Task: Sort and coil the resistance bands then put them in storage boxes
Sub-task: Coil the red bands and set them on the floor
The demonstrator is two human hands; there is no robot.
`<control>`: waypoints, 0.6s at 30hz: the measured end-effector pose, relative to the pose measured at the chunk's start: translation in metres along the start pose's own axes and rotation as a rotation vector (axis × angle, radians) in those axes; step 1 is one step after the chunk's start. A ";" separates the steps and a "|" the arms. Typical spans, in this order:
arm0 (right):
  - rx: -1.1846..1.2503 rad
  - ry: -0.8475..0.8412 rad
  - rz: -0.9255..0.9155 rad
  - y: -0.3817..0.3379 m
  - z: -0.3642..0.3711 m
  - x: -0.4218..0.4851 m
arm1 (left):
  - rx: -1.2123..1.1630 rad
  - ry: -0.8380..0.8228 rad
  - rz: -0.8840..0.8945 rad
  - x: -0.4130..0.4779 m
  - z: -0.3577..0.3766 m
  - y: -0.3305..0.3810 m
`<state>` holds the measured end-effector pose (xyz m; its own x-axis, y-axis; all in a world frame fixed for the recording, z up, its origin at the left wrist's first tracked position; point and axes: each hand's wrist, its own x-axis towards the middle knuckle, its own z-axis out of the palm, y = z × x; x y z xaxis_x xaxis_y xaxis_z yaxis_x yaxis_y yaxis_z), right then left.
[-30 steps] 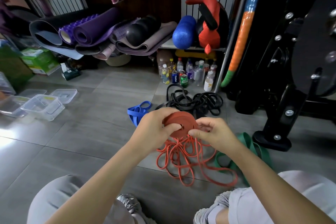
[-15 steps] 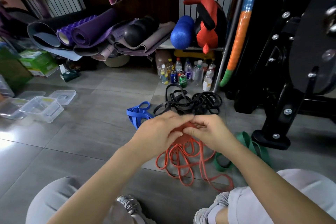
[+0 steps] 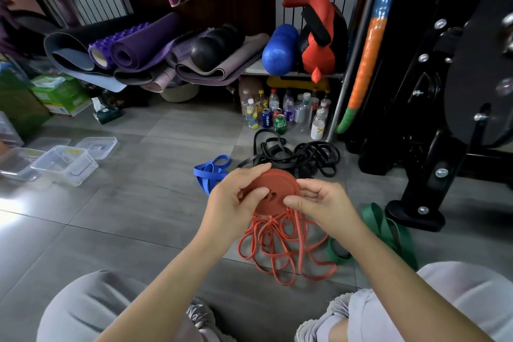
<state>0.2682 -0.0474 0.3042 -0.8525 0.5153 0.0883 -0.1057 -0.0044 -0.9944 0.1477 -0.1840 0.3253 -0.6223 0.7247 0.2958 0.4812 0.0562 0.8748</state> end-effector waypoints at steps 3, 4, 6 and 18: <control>0.085 0.047 0.006 0.005 0.001 0.000 | -0.137 -0.034 -0.084 -0.002 0.002 -0.001; 0.102 0.057 0.013 0.005 0.000 0.000 | -0.186 -0.065 -0.110 -0.002 0.001 -0.001; 0.143 0.077 0.031 0.005 -0.003 -0.001 | -0.241 -0.108 -0.148 -0.001 -0.004 -0.003; -0.111 0.038 0.090 0.004 -0.004 0.001 | 0.142 -0.246 -0.094 0.001 -0.010 -0.015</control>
<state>0.2693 -0.0435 0.3003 -0.8354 0.5496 -0.0017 0.0296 0.0420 -0.9987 0.1337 -0.1913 0.3166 -0.5086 0.8553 0.0988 0.5204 0.2140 0.8267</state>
